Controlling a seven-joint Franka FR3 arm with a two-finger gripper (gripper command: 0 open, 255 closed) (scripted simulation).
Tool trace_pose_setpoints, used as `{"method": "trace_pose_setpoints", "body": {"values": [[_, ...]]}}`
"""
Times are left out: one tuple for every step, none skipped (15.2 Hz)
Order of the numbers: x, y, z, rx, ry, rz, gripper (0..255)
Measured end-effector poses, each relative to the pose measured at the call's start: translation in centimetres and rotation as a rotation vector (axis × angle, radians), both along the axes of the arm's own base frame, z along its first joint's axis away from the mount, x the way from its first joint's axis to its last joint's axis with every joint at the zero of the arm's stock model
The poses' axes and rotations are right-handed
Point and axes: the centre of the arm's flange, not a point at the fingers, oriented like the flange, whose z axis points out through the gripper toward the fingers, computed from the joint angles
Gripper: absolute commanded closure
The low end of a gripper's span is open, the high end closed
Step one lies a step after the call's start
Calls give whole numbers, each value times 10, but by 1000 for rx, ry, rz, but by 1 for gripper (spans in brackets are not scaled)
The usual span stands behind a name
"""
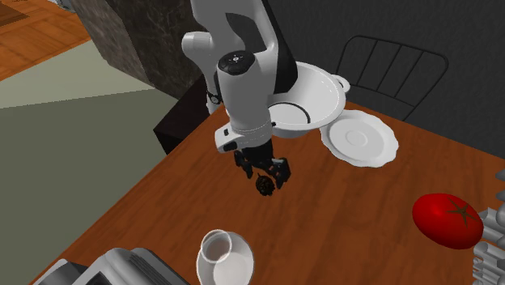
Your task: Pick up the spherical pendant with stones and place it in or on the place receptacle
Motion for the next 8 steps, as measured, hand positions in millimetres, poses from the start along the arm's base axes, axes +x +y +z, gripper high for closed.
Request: {"method": "trace_pose_setpoints", "body": {"values": [[1,1,-5,0,0,0,0],[1,2,-10,0,0,0,0],[1,3,-14,0,0,0,0],[1,4,-16,0,0,0,0],[2,4,-17,0,0,0,0],[2,4,-17,0,0,0,0],[2,4,-17,0,0,0,0],[2,4,-17,1,0,0,0]]}}
